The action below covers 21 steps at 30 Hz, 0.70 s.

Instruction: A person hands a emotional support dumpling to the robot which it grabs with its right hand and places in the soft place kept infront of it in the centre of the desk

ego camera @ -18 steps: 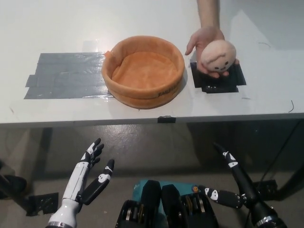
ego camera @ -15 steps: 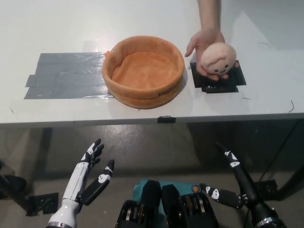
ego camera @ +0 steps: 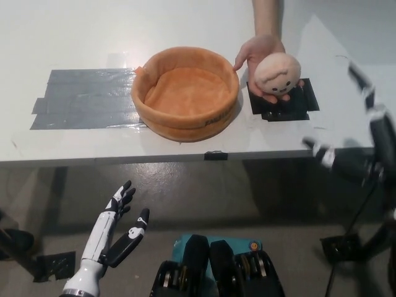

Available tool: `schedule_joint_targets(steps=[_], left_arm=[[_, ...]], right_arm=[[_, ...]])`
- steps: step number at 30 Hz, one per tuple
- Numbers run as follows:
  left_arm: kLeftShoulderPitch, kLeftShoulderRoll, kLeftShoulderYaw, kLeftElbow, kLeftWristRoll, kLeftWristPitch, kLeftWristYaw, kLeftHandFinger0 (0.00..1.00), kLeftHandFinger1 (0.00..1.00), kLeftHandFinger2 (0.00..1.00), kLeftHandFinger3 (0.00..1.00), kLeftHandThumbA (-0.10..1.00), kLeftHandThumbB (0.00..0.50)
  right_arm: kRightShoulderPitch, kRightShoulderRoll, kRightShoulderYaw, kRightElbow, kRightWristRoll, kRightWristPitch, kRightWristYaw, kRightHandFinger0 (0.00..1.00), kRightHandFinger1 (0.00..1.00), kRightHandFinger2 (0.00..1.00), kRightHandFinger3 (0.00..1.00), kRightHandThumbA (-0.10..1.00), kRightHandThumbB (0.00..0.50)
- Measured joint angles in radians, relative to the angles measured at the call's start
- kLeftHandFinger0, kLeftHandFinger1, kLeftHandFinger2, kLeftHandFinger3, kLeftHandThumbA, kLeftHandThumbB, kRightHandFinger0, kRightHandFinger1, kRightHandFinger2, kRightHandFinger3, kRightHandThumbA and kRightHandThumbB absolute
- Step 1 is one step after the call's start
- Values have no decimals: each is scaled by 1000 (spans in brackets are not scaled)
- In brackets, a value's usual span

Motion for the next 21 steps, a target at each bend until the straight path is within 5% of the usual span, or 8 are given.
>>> schedule_joint_targets(steps=[4, 12, 18, 21], left_arm=[[-3, -1, 0, 0, 1, 0, 0, 1000, 1000, 1000, 1000, 612, 0], [-20, -2, 0, -8, 0, 1, 0, 1000, 1000, 1000, 1000, 632, 0], [-21, -4, 0, -20, -1, -1, 0, 1000, 1000, 1000, 1000, 653, 0], [-22, -6, 2, -20, -4, -1, 0, 1000, 1000, 1000, 1000, 649, 0]], right_arm=[[-159, -32, 3, 81, -12, 69, 26, 1000, 1000, 1000, 1000, 886, 324], [-410, -44, 82, 328, -39, 178, 92, 1000, 1000, 1000, 1000, 879, 387], [-528, -43, 149, 553, -50, 210, 138, 1000, 1000, 1000, 1000, 847, 333], [-584, -37, 156, 654, -41, 222, 158, 1000, 1000, 1000, 1000, 948, 395]])
